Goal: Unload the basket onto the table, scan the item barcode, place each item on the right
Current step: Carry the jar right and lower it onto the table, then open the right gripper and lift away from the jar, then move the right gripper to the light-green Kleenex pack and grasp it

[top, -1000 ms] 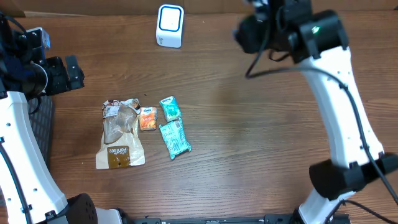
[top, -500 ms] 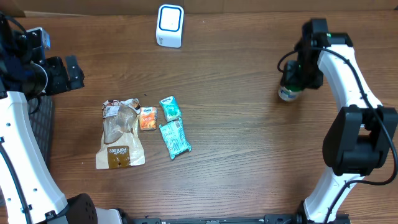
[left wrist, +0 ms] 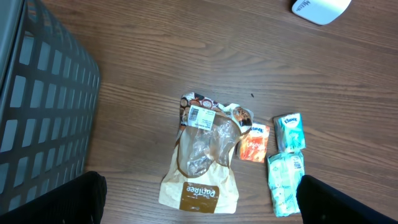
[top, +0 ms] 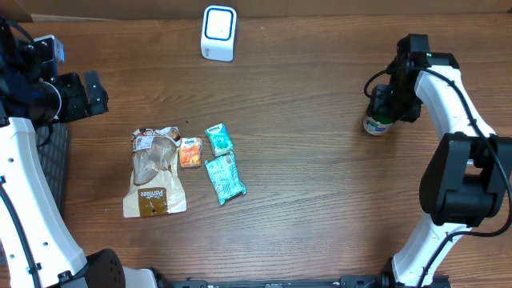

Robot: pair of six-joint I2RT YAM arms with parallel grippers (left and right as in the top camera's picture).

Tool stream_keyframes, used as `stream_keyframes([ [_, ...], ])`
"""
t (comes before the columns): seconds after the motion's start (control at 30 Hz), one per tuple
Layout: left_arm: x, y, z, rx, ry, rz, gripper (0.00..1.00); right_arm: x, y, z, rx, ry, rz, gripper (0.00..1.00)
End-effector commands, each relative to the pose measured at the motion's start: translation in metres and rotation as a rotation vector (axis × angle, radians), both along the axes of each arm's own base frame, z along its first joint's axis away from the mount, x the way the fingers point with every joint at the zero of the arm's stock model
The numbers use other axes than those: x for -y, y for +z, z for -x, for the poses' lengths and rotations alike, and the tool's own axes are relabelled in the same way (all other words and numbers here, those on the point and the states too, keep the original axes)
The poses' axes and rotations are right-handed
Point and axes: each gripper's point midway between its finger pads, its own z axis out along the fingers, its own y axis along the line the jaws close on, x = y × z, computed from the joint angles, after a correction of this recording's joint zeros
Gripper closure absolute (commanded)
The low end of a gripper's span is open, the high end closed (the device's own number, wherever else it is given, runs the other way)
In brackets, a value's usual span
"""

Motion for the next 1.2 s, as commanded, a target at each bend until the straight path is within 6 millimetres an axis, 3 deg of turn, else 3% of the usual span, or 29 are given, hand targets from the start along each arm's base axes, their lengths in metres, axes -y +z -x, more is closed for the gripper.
stream_keyframes([
  [0.0,-0.003,0.003,-0.001,0.010,-0.012,-0.014,0.00,-0.003,0.003,0.000,0.008,-0.006,-0.024,0.13],
  [0.1,-0.003,0.003,-0.001,0.010,-0.012,-0.014,0.01,-0.004,0.006,-0.002,0.014,-0.005,-0.029,0.00],
  [0.2,-0.003,0.003,-0.001,0.010,-0.012,-0.014,0.00,-0.008,0.021,-0.007,0.031,-0.001,-0.054,0.00],
  [0.3,-0.003,0.003,-0.001,0.010,-0.012,-0.014,0.00,-0.019,0.048,-0.014,0.066,0.021,-0.094,0.00],
  [0.5,-0.003,0.003,-0.001,0.010,-0.012,-0.014,0.00,-0.076,0.116,-0.014,0.145,0.160,-0.193,0.00],
  [0.63,-0.003,0.003,-0.001,0.010,-0.012,-0.015,0.00,-0.133,0.135,0.001,0.151,0.278,-0.288,0.00],
  [0.73,-0.003,0.003,-0.001,0.010,-0.012,-0.014,0.00,-0.166,0.130,0.015,0.109,0.345,-0.338,0.00],
  [0.87,-0.003,0.003,-0.001,0.010,-0.012,-0.014,0.00,-0.206,0.104,0.044,0.015,0.438,-0.355,0.00],
  [0.93,-0.003,0.003,-0.001,0.010,-0.012,-0.014,0.00,-0.227,0.088,0.064,-0.051,0.464,-0.400,0.17],
  [0.97,-0.003,0.003,-0.001,0.010,-0.012,-0.015,0.00,-0.235,0.083,0.072,-0.077,0.461,-0.419,0.19],
  [1.07,-0.003,0.003,-0.001,0.010,-0.012,-0.014,0.00,-0.257,0.065,0.096,-0.141,0.495,-0.447,0.40],
  [1.17,-0.003,0.003,-0.001,0.010,-0.012,-0.014,0.00,-0.272,0.054,0.110,-0.172,0.510,-0.447,0.48],
])
